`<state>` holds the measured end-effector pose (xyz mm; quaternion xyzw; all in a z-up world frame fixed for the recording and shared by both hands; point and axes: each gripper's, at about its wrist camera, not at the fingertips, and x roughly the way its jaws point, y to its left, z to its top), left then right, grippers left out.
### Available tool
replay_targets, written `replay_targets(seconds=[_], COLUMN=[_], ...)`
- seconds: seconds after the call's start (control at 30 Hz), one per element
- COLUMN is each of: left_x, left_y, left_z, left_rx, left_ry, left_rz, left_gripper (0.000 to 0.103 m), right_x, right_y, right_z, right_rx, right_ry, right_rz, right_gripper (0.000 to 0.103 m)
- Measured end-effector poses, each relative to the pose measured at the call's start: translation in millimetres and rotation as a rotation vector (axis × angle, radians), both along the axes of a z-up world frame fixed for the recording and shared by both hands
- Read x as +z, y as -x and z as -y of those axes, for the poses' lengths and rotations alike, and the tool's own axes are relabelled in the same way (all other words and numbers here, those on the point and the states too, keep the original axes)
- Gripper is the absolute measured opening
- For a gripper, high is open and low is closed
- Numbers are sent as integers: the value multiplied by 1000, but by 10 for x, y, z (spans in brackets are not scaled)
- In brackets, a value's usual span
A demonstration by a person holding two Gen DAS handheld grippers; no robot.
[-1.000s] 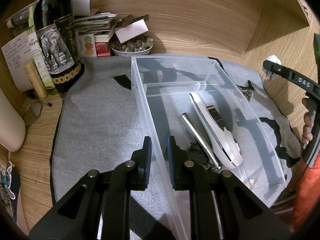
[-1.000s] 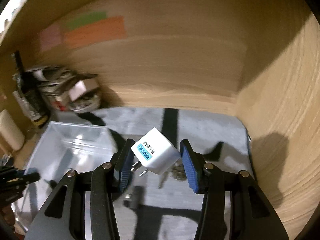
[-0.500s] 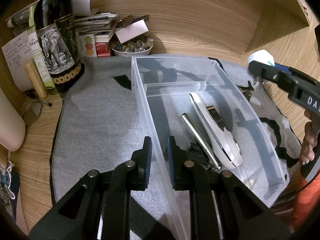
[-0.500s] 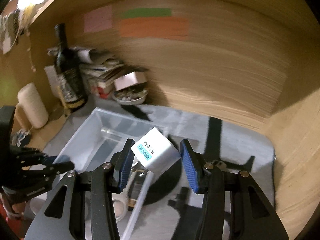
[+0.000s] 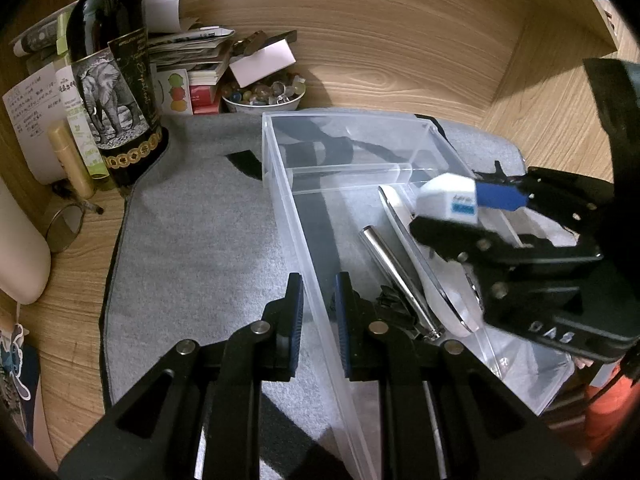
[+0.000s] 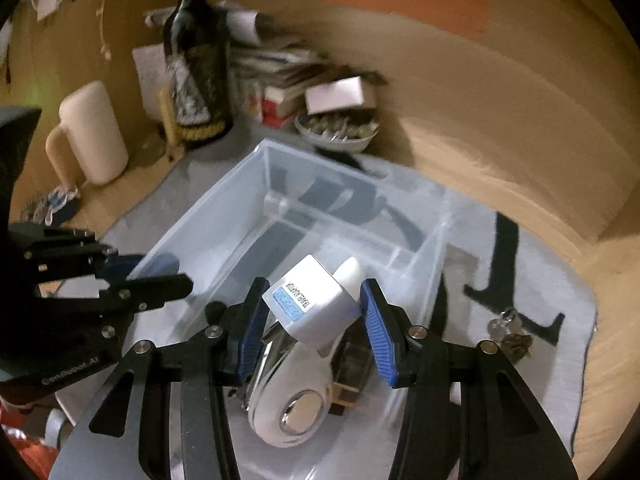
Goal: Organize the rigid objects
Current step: 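Carry the white plug adapter into the clear box and release it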
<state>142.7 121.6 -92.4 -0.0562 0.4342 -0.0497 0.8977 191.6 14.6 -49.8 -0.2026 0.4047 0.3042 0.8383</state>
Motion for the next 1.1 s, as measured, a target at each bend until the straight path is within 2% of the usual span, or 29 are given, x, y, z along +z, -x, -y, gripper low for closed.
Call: replay_targets(seconds=[0.3, 0.47, 0.53, 0.6, 0.77, 0.83, 0.9, 1.03, 1.1], left_x=[2, 0, 2, 3, 2, 2, 2, 2, 2], left_y=[-1, -1, 1, -4, -4, -4, -7, -9, -8], left_z=[0, 1, 0, 0, 0, 1, 1, -3, -1], left_rx=[0, -1, 0, -1, -1, -1, -1, -1, -1], left_ry=[-2, -2, -4, -4, -4, -3, -4, -4, -4], left_rz=[-1, -1, -2, -2, -1, -1, -2, -2, -1], left_gripper=[16, 15, 15, 15, 15, 15, 15, 15, 15], right_x=[-154, -132, -113, -85, 69, 143, 249, 467, 554], right_y=[-32, -4, 7, 16, 50, 59, 64, 48, 5], right_z=[-100, -104, -98, -86, -13, 25, 94, 275, 377], right_rx=[29, 30, 30, 30, 14, 0, -21, -84, -127], right_ry=[86, 96, 92, 83, 36, 22, -5, -59, -75], right_rz=[-59, -36, -31, -19, 24, 47, 79, 144, 170], right_gripper=[44, 45, 49, 58, 60, 63, 73, 76, 81])
